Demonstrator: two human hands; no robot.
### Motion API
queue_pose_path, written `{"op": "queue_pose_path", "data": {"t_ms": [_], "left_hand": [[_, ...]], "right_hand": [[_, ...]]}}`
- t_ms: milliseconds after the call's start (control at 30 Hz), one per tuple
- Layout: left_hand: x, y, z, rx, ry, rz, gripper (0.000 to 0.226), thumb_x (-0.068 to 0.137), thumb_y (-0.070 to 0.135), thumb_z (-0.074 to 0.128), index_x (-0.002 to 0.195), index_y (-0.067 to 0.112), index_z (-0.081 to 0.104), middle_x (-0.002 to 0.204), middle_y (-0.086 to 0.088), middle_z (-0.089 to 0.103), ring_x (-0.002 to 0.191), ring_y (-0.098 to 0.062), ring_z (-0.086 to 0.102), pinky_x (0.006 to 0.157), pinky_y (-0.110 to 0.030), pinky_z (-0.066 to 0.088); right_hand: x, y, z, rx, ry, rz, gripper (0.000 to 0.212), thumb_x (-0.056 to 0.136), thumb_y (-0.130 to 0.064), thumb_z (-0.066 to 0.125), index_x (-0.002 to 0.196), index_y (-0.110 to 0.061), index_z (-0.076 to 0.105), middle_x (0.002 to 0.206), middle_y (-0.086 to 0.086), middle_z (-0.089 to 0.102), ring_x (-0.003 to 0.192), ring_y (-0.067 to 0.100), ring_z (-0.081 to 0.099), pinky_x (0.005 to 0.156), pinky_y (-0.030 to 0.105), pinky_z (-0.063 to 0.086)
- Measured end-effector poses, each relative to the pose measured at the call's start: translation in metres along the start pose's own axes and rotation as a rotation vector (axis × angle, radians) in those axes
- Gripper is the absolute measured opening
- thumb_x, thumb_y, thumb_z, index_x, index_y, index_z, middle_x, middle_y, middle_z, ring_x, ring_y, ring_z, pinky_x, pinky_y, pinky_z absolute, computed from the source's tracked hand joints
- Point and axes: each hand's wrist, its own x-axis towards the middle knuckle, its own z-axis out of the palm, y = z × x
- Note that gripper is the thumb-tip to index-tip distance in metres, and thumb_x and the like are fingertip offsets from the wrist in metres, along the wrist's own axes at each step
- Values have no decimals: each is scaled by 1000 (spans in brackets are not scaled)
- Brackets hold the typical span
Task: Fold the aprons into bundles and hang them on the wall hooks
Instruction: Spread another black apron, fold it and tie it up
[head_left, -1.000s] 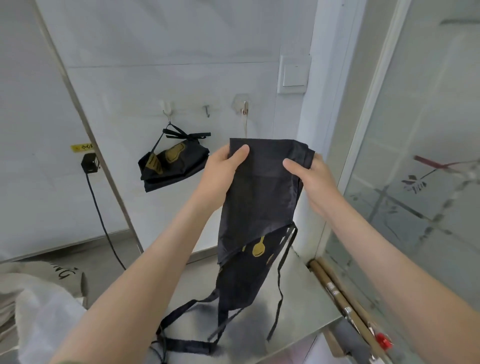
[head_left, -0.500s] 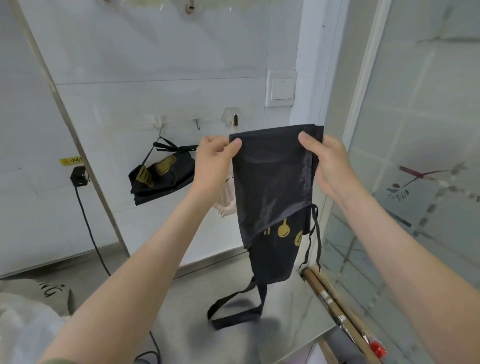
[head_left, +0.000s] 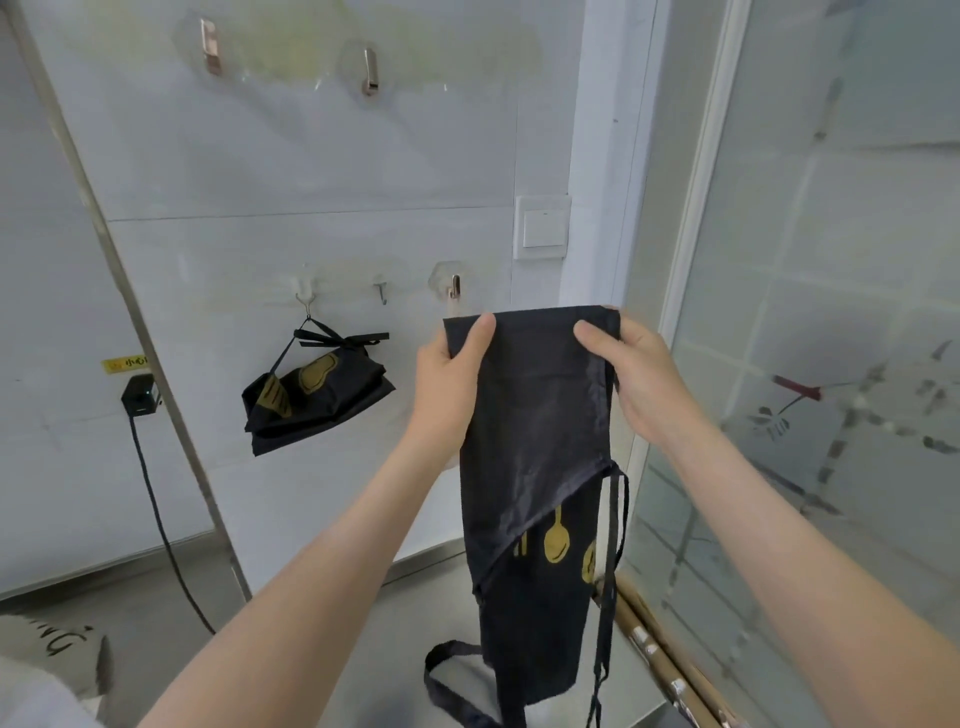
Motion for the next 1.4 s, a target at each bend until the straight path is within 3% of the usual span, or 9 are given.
{"op": "queue_pose_path", "data": {"t_ms": [200, 433, 533, 700, 867, 1067, 1167, 1300, 1400], "left_hand": [[9, -16, 0, 115, 183, -104, 37, 87, 46, 62, 101, 12, 63, 99, -4, 68, 94, -20, 65, 88, -40, 54], [9, -16, -8, -46, 177, -242, 25, 93, 35, 59, 91, 11, 65, 90, 0, 69, 84, -16, 64, 72, -28, 51], [6, -20, -16, -81, 71, -154, 14, 94, 29, 59, 98, 19, 68, 105, -1, 71, 98, -18, 67, 85, -34, 55], [1, -32, -28, -21, 81, -50, 3, 93, 9, 59, 92, 13, 58, 90, 0, 67, 77, -6, 65, 65, -16, 52], [1, -40, -35, 198, 128, 6, 32, 87, 7, 66, 100, 16, 38, 88, 2, 47, 78, -10, 50, 65, -14, 46], [7, -27, -41, 1088, -222, 220, 24, 88, 40, 62, 106, 25, 63, 99, 9, 63, 92, -10, 56, 78, -28, 46], [9, -28, -41, 1051, -404, 63, 18, 89, 41, 60, 88, 24, 65, 87, 2, 65, 83, -16, 60, 75, -34, 50], [5, -41, -52, 953, -471, -16, 27, 89, 29, 63, 103, 6, 68, 99, -15, 67, 93, -27, 61, 85, -40, 47], [0, -50, -60, 921, -458, -17, 17, 90, 22, 62, 103, 12, 70, 96, -3, 70, 91, -16, 62, 78, -25, 47]], "right_hand": [[-8, 12, 7, 137, 60, 74, 16, 88, -12, 66, 103, -5, 66, 98, 6, 69, 85, 14, 69, 70, 24, 54], [-9, 14, 19, 279, 59, 172, 10, 90, -19, 64, 93, -11, 70, 87, 0, 74, 78, 11, 71, 68, 26, 55], [-10, 19, 18, 271, 39, 99, 12, 94, -18, 59, 97, -13, 69, 92, -1, 73, 83, 9, 69, 68, 22, 54], [-12, 35, 16, 161, 89, 64, 14, 95, -11, 56, 102, -10, 69, 95, 1, 73, 88, 13, 69, 70, 23, 55], [-17, 47, 20, 6, 203, 53, 13, 94, -16, 59, 105, -10, 65, 102, 5, 71, 95, 20, 68, 86, 36, 56], [-25, 49, 32, -258, 2, -17, 6, 94, -20, 60, 99, -19, 58, 98, 2, 69, 93, 17, 67, 83, 32, 56], [-29, 54, 43, -338, -110, -11, 17, 93, -19, 61, 102, -21, 47, 102, 9, 67, 92, 20, 66, 84, 37, 57], [-33, 69, 43, -250, -313, 80, 45, 89, -12, 65, 103, -34, 28, 102, 9, 67, 91, 25, 67, 85, 37, 56], [-31, 86, 29, -425, -513, 241, 58, 85, -17, 71, 127, -32, 34, 111, 2, 66, 99, 21, 66, 90, 37, 54]]}}
